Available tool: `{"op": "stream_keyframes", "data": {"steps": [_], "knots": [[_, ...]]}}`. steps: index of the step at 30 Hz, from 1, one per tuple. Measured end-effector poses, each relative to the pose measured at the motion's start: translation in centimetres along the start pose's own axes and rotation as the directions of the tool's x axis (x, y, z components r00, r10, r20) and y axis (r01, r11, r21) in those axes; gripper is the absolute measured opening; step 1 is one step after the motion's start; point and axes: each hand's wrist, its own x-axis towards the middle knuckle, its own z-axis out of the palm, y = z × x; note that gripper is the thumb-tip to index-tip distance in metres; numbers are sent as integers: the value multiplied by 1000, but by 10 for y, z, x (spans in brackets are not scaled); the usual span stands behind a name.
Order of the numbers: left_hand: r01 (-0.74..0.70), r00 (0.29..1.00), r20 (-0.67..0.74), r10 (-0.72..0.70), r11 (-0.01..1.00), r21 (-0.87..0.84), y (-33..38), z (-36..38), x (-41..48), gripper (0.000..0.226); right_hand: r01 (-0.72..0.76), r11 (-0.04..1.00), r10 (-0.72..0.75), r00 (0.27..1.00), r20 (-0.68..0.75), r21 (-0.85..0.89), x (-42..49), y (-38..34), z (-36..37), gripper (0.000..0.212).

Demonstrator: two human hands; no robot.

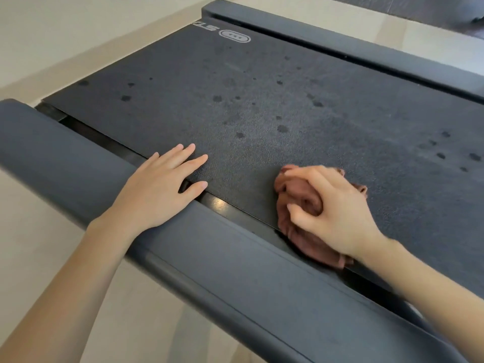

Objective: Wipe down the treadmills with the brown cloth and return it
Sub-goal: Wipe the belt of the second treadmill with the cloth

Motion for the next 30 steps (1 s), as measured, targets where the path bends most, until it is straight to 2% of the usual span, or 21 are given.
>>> {"op": "stream_keyframes", "data": {"steps": [5,8,10,13,16,19,21,23,26,30], "knots": [[-4,1000,-23,5,1000,12,-1,2,1,56,-257,964,248,959,-134,-59,69,39,14,36],[-5,999,-44,5,1000,6,-2,3,2,55,-410,907,389,903,-184,-96,106,41,27,43],[-2,999,-54,2,1000,6,-2,4,2,54,-455,883,428,881,-201,-115,113,30,38,45],[5,998,-68,-5,1000,2,-2,6,1,52,-355,929,335,927,-166,-108,98,1,47,43],[-14,998,-57,15,1000,8,-1,5,2,54,-107,992,104,993,-61,-59,63,-32,48,40],[-86,996,-16,86,996,-12,-14,-3,-5,55,122,993,-121,991,51,-5,31,-44,37,44],[-88,996,-7,88,996,-11,-37,-13,-12,59,136,991,-135,986,101,3,27,-33,26,47],[-24,999,-31,24,1000,-10,-71,-23,-18,63,67,997,-64,995,73,-30,35,-15,21,45],[81,995,-63,-83,996,-41,-110,-32,-24,63,-139,985,134,990,-49,-103,66,15,22,40],[71,993,-99,-66,997,43,-112,-28,-20,57,-465,877,437,876,-202,-119,118,26,34,40]]}}
